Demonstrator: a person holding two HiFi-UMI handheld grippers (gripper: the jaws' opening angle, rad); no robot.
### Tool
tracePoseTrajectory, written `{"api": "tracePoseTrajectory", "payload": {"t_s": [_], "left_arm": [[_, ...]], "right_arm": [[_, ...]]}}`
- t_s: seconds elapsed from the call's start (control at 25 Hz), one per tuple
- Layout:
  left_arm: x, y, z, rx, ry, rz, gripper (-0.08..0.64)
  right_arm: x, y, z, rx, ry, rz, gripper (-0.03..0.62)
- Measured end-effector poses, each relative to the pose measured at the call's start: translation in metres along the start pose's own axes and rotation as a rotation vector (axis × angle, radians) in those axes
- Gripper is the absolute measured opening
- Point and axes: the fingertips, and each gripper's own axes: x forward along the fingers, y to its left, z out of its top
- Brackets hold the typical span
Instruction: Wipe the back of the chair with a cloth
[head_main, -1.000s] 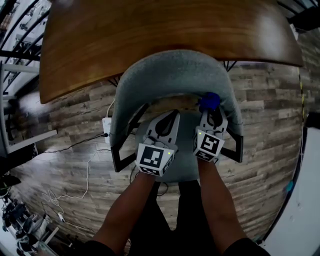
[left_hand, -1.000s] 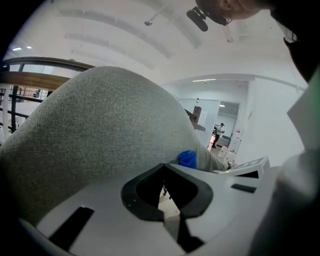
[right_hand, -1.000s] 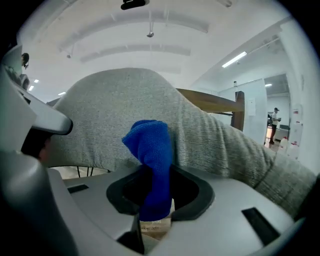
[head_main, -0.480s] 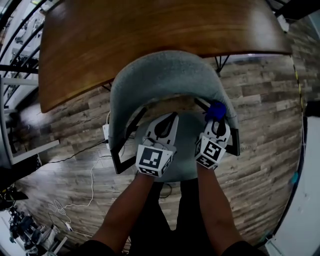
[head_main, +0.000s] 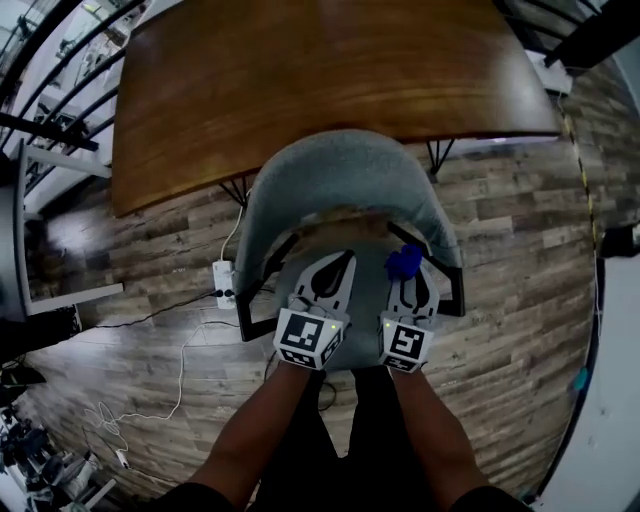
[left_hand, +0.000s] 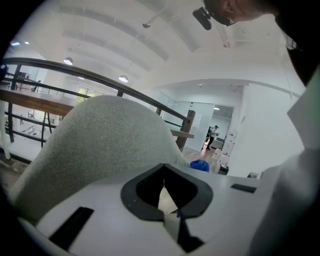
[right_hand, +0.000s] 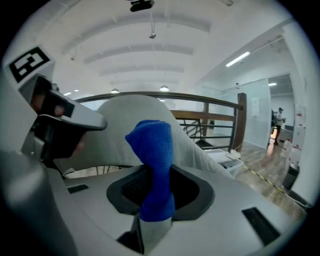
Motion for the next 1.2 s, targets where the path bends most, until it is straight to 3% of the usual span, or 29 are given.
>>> {"api": "tracePoseTrajectory", "payload": {"t_s": [0.24, 0.44, 0.6, 1.04, 1.2], "left_arm": [[-0.050, -0.017, 0.048, 0.001, -0.028, 0.042, 0.008], [-0.084, -0.029, 0.090, 0.012, -0.060, 0.061, 0.008], [-0.107, -0.047, 0.120, -0.004, -0.098, 0.064, 0.008], [-0.147, -0.093, 0.190, 0.017, -0.191, 0.075, 0.008], [-0.158, -0.098, 0.200, 0.031, -0.214, 0.094, 0.008]], "right_arm": [[-0.061, 0.049, 0.052, -0.084, -0.037, 0.232, 0.101], [-0.095, 0.061, 0.121, -0.077, -0.152, 0.330, 0.101], [-0.109, 0.061, 0.149, -0.105, -0.149, 0.405, 0.101], [-0.144, 0.045, 0.245, -0.167, -0.280, 0.483, 0.101], [-0.154, 0.042, 0.248, -0.198, -0.301, 0.489, 0.101]]}}
